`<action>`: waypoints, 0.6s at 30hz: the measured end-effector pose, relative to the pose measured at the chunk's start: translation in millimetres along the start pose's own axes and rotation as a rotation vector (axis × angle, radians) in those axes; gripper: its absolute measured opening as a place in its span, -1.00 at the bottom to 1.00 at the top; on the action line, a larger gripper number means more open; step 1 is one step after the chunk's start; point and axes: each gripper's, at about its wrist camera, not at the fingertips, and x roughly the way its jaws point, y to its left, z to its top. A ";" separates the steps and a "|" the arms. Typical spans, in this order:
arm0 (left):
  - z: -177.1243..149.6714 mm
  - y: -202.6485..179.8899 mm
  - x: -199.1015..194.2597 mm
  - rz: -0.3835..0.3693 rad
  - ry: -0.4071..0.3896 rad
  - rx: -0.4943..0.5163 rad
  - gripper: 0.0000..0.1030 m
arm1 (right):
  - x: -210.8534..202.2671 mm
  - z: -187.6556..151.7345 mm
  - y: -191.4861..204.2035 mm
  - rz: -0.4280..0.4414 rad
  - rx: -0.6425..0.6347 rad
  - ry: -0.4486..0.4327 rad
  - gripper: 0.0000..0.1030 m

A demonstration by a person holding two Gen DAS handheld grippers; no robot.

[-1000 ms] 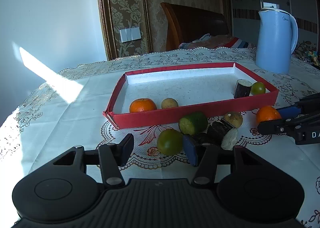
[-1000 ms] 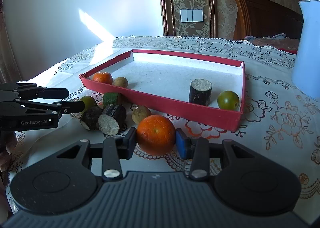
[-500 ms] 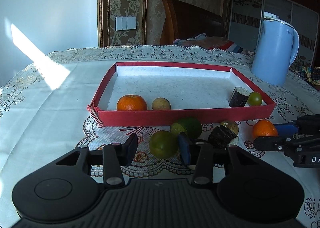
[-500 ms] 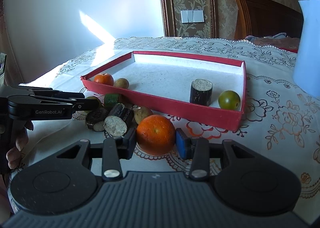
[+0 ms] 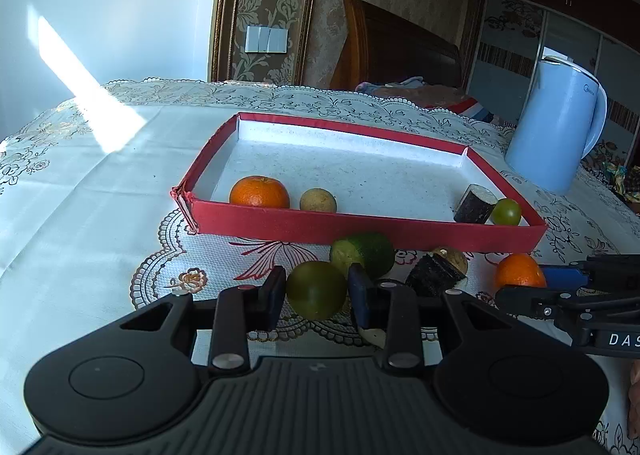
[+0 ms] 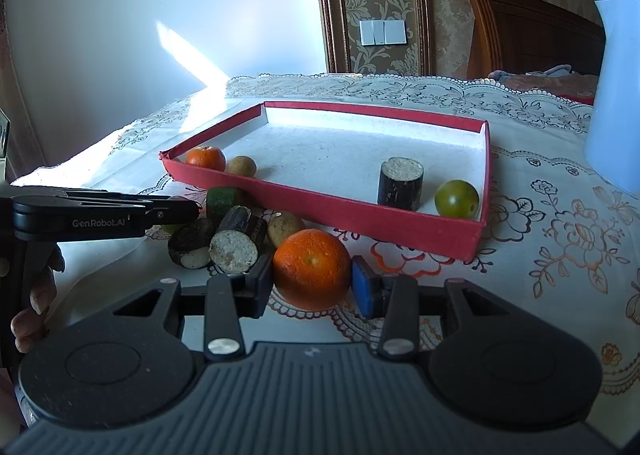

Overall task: Organize fruits
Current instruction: 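Grasp the green lime with the left gripper while the right gripper grasps an orange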

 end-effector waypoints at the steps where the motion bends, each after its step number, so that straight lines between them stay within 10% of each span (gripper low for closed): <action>1: -0.4 0.9 0.9 0.006 0.007 -0.006 -0.37 | 0.0 0.0 -0.1 -0.001 0.000 -0.001 -0.24; 18: 4.6 -11.0 -20.8 0.088 -0.114 0.062 -0.40 | -5.0 5.9 3.9 -0.014 0.008 -0.045 -0.24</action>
